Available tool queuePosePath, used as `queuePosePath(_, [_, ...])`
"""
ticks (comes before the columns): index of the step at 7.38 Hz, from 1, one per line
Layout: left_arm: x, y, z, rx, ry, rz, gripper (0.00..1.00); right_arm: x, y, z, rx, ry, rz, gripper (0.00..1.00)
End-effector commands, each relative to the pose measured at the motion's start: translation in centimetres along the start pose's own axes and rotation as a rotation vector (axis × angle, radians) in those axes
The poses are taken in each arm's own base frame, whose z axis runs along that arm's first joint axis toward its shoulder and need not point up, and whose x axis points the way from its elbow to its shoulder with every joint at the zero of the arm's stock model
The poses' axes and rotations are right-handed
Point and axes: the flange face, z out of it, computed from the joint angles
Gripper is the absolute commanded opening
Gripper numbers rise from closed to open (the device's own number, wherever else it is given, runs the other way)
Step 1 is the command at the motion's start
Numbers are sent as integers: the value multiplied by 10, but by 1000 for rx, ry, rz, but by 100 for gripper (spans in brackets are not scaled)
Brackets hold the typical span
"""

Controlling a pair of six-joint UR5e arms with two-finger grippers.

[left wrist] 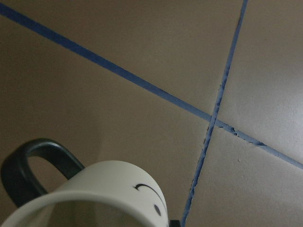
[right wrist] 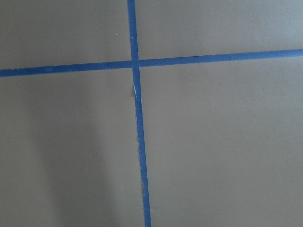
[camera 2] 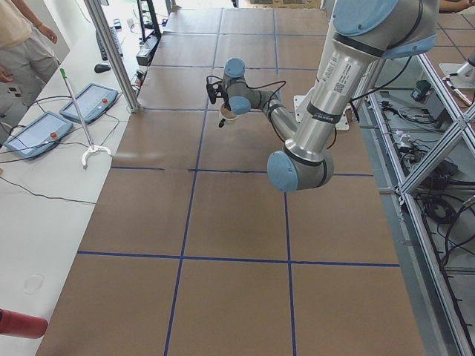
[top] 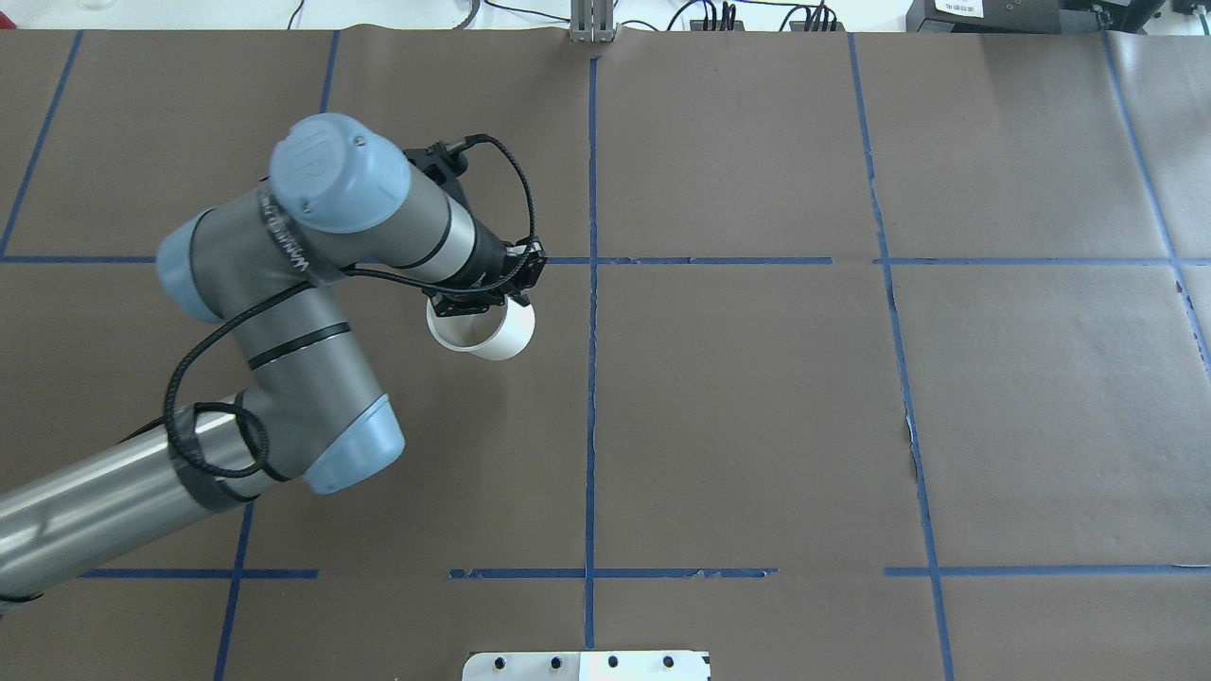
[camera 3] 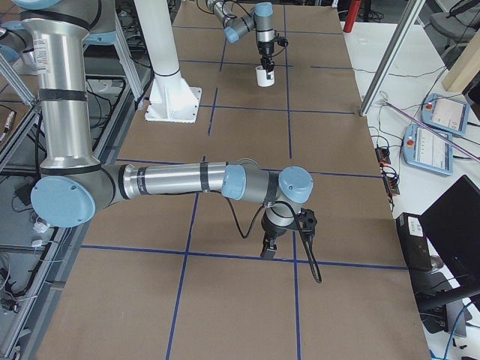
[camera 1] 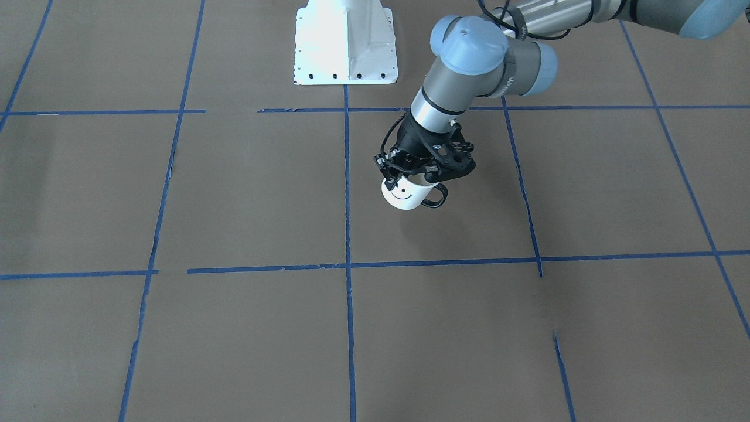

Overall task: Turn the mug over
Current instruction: 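Lower the upright mug onto the table center with the left gripper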

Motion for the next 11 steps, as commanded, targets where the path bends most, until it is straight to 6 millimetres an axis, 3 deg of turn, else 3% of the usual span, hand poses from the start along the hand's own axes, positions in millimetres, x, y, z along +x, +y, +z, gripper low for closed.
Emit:
queuePosePath(1, [70, 12, 38, -14, -104, 12, 0, 0, 0, 0, 0, 0, 0, 100])
queuePosePath(3, [70, 43, 68, -2, -136, 48, 0, 0, 0, 0, 0, 0, 0, 100])
queuePosePath(5, [73, 57, 84, -15, -158, 57, 0, 0, 0, 0, 0, 0, 0, 100])
queuePosePath(6, [76, 60, 83, -17, -156, 56, 15, 0, 0, 0, 0, 0, 0, 100])
queuePosePath(7, [77, 62, 85, 7, -154, 53, 75, 0, 0, 0, 0, 0, 0, 100])
queuePosePath(8, [79, 74, 87, 26, -150, 57, 100, 0, 0, 0, 0, 0, 0, 100])
queuePosePath(9, [82, 76, 74, 27, -124, 68, 100, 0, 0, 0, 0, 0, 0, 100])
queuePosePath(10, [89, 67, 44, 39, -74, 72, 100, 0, 0, 0, 0, 0, 0, 100])
queuePosePath(11, [80, 55, 22, 57, -54, 68, 100, 0, 0, 0, -1, 0, 1, 100])
